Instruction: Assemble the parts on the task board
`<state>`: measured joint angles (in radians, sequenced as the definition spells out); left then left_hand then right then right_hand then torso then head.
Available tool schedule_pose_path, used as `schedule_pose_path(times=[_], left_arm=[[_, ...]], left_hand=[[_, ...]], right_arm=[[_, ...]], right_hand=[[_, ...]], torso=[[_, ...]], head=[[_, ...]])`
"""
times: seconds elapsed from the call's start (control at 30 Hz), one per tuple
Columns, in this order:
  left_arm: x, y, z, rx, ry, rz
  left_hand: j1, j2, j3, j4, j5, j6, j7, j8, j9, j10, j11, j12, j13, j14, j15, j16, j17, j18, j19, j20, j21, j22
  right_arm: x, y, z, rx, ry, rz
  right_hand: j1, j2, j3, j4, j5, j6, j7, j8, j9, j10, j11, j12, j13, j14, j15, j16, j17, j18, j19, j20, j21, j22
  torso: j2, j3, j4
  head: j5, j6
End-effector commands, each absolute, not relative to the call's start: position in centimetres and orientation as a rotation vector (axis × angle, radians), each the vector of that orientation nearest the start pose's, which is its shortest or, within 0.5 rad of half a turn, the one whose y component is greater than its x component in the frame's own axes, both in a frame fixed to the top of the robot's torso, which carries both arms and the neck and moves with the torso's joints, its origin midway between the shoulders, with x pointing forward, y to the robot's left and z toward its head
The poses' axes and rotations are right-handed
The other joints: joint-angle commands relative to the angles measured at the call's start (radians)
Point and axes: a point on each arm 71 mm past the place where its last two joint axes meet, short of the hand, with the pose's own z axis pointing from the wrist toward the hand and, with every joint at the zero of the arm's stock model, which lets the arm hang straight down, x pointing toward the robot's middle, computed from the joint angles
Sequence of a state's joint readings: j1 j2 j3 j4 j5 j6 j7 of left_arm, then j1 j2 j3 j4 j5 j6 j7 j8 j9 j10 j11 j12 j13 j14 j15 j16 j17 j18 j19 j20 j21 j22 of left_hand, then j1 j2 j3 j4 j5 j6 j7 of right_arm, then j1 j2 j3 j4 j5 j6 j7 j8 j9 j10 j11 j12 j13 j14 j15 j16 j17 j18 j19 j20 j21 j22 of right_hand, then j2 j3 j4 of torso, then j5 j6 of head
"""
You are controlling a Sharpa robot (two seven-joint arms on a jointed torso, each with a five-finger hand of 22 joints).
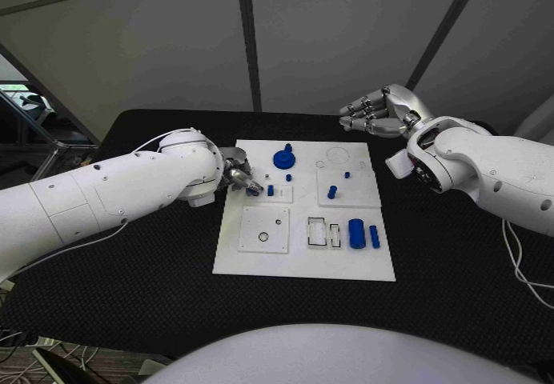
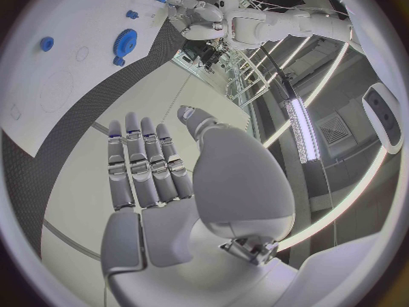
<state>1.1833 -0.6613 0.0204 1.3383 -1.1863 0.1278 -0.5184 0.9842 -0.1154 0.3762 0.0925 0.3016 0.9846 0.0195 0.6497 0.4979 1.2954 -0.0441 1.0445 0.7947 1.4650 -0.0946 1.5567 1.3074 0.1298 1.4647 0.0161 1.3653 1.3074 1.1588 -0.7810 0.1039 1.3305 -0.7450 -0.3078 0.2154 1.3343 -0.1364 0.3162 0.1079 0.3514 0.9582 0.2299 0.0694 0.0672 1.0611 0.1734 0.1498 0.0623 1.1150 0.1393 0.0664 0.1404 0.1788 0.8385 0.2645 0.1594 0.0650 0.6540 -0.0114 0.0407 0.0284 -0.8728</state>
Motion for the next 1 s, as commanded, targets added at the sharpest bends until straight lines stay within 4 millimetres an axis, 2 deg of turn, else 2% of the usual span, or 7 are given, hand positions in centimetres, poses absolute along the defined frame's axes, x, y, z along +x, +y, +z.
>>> schedule_pose_path(times=[0.03, 0.73, 0.87, 0.9, 0.93, 1.0], left_arm=[[51.45, 17.89, -22.16, -0.153, 2.234, -0.378], [51.67, 18.13, -22.18, -0.174, 2.244, -0.381], [51.69, 18.18, -22.18, -0.176, 2.242, -0.38], [51.69, 18.19, -22.18, -0.176, 2.242, -0.38], [51.69, 18.2, -22.17, -0.179, 2.241, -0.382], [51.71, 18.23, -22.14, -0.188, 2.238, -0.387]], left_hand=[[-0.01, 0.005, -0.012, 0.002, 0.001, 0.002, 0.005, -0.003, 0.001, -0.004, 0.001, 0.0, 0.001, 0.099, -0.002, -0.004, 0.243, -0.082, 0.033, -0.002, -0.001, 0.115], [-0.007, 0.008, -0.026, 0.006, 0.002, 0.002, 0.005, -0.004, 0.001, -0.005, 0.001, -0.002, 0.0, 0.099, -0.002, -0.005, 0.242, -0.081, 0.032, -0.002, -0.004, 0.114], [-0.013, 0.004, -0.066, 0.019, -0.001, 0.003, 0.006, -0.006, 0.001, -0.006, 0.002, 0.0, 0.002, 0.099, -0.001, -0.005, 0.242, -0.081, 0.032, -0.001, -0.005, 0.115], [-0.016, 0.003, -0.078, 0.024, -0.021, 0.004, 0.006, -0.006, 0.002, -0.006, 0.002, 0.0, 0.002, 0.099, -0.001, -0.005, 0.242, -0.081, 0.032, 0.0, -0.005, 0.115], [-0.02, 0.004, -0.096, 0.032, -0.076, 0.006, 0.006, -0.006, 0.002, -0.006, 0.003, 0.0, 0.002, 0.099, 0.0, -0.005, 0.242, -0.081, 0.032, 0.0, -0.005, 0.115], [-0.021, 0.008, -0.13, 0.047, -0.142, 0.006, 0.007, -0.008, 0.002, -0.006, 0.003, 0.002, 0.004, 0.099, 0.0, -0.005, 0.242, -0.081, 0.033, 0.0, -0.006, 0.116]], right_arm=[[52.96, -22.8, -15.94, 0.473, 1.518, 1.149], [53.01, -22.8, -16.01, 0.474, 1.522, 1.148], [53.02, -22.81, -16.01, 0.474, 1.523, 1.148], [53.02, -22.81, -16.01, 0.474, 1.523, 1.148], [53.02, -22.81, -16.01, 0.474, 1.523, 1.148], [53.02, -22.82, -16.02, 0.474, 1.523, 1.148]], right_hand=[[0.003, 0.008, -0.005, -0.001, 0.007, -0.005, 0.004, -0.003, 0.0, -0.009, -0.001, 0.007, 0.0, -0.006, -0.002, -0.002, -0.001, 0.007, 0.009, 0.001, -0.004, 0.0], [0.003, 0.008, -0.006, 0.0, 0.008, -0.006, 0.004, -0.003, 0.0, -0.01, 0.0, 0.007, 0.0, -0.007, -0.001, -0.002, -0.002, 0.007, 0.009, 0.001, -0.006, 0.0], [0.002, 0.009, -0.007, 0.001, 0.009, -0.006, 0.004, -0.003, 0.0, -0.01, 0.0, 0.007, 0.0, -0.007, -0.001, -0.002, -0.003, 0.007, 0.01, 0.001, -0.008, 0.0], [0.002, 0.009, -0.007, 0.001, 0.009, -0.006, 0.004, -0.003, 0.0, -0.01, 0.0, 0.007, 0.0, -0.007, -0.001, -0.002, -0.003, 0.007, 0.01, 0.001, -0.008, 0.0], [0.002, 0.009, -0.007, 0.001, 0.009, -0.006, 0.004, -0.003, 0.0, -0.01, 0.0, 0.007, 0.0, -0.007, -0.001, -0.002, -0.003, 0.007, 0.01, 0.001, -0.008, 0.0], [0.002, 0.009, -0.007, 0.001, 0.009, -0.006, 0.004, -0.003, 0.0, -0.01, 0.0, 0.007, 0.0, -0.007, -0.001, -0.002, -0.003, 0.007, 0.01, 0.001, -0.008, 0.0]], torso=[[-0.001, 0.0004, 0.0006], [-0.001, 0.0007, 0.0], [-0.001, 0.0004, 0.0], [-0.001, 0.0004, 0.0], [-0.001, 0.0004, 0.0], [-0.001, 0.0002, 0.0002]], head=[[0.0, 0.0], [0.001, 0.0], [0.0, 0.0], [0.0, 0.0], [0.0, 0.0], [0.0, 0.0]])
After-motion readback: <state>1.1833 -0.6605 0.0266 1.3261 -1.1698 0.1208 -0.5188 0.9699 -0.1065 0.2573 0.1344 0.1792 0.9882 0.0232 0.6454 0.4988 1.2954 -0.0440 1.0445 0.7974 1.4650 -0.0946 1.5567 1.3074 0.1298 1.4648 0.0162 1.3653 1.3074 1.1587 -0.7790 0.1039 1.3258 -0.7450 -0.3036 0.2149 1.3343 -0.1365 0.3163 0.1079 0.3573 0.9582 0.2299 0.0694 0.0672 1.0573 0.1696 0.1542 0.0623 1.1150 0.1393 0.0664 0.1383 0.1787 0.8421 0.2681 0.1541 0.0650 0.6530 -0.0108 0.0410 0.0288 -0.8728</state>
